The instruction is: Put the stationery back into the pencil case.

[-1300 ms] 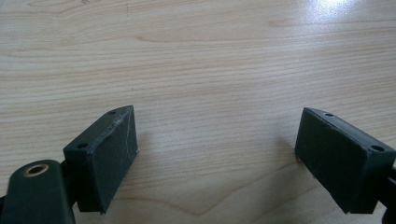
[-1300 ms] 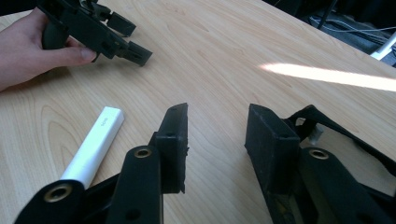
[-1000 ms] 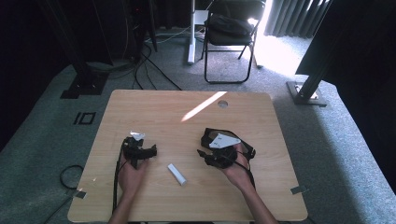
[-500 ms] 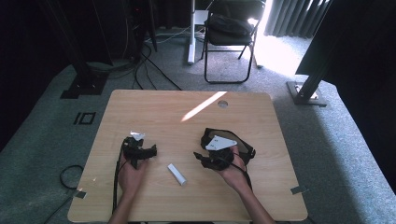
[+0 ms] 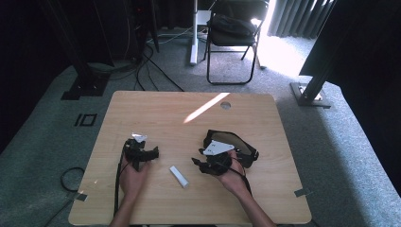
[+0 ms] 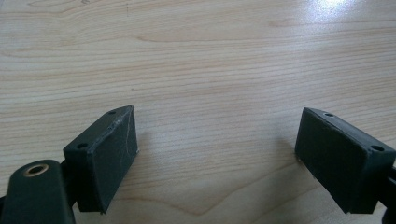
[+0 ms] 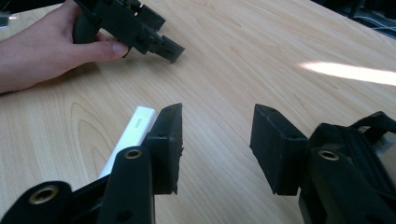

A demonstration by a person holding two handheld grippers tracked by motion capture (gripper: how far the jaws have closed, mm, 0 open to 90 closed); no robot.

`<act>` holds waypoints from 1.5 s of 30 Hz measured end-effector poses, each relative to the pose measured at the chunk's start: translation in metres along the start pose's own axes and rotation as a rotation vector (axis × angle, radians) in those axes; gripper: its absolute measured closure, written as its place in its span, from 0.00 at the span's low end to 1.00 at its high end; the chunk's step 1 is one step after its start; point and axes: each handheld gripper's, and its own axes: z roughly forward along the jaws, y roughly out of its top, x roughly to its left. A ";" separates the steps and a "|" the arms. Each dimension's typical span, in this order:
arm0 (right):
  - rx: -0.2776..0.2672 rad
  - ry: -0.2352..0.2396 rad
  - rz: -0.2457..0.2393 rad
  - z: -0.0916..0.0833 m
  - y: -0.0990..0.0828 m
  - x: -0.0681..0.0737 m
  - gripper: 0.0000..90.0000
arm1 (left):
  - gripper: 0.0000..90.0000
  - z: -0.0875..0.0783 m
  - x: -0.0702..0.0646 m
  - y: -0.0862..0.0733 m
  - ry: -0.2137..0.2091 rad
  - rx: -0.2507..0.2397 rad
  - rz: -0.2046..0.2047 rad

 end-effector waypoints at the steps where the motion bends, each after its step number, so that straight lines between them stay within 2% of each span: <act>1: 0.002 0.003 -0.001 0.001 0.000 0.001 0.60 | 0.15 0.000 0.000 0.000 0.000 0.000 0.000; 45: 0.047 0.077 -0.040 0.024 -0.004 0.029 0.59 | 0.15 0.000 0.000 0.000 0.000 -0.002 -0.002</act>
